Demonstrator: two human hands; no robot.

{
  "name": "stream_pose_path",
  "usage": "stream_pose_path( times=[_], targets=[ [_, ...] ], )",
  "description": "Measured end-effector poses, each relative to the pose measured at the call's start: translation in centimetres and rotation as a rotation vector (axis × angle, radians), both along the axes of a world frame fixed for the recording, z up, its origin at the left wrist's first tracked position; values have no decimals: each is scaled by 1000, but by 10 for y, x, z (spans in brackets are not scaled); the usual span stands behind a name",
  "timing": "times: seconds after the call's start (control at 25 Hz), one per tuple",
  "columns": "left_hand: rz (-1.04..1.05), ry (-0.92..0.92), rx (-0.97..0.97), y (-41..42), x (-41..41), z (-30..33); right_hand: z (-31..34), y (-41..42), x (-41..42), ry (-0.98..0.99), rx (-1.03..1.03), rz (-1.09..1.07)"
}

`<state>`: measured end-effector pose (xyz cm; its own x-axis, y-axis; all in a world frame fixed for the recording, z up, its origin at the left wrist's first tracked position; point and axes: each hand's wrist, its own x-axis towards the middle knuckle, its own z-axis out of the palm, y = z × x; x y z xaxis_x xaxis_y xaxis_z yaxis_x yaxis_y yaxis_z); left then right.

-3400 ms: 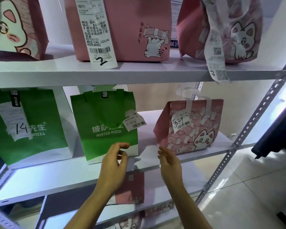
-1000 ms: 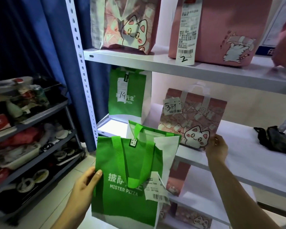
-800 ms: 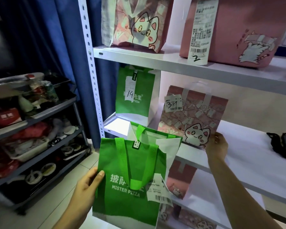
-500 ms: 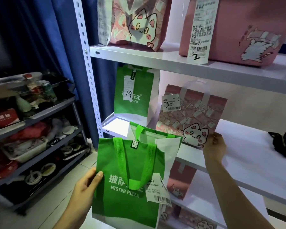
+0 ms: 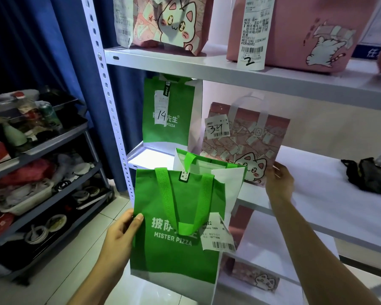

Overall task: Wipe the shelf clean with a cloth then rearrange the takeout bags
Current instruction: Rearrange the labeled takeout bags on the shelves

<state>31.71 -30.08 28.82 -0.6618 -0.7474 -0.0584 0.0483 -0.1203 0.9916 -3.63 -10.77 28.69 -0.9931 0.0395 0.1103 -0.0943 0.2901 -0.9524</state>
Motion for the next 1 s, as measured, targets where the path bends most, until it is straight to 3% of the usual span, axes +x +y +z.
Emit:
stream_pose_path(
  times=[0.24, 0.56, 0.68, 1.0],
  targets=[
    [-25, 22, 3, 14, -12, 3, -2, 28, 55, 18, -19, -89],
    [-86, 19, 80, 59, -34, 3, 5, 81, 200, -24, -238, 283],
    [-147, -13, 67, 78, -40, 4, 2, 103, 227, -86, -351, 237],
    [-281, -4, 49, 140, -59, -2, -11, 173, 247, -95, -350, 125]
  ],
)
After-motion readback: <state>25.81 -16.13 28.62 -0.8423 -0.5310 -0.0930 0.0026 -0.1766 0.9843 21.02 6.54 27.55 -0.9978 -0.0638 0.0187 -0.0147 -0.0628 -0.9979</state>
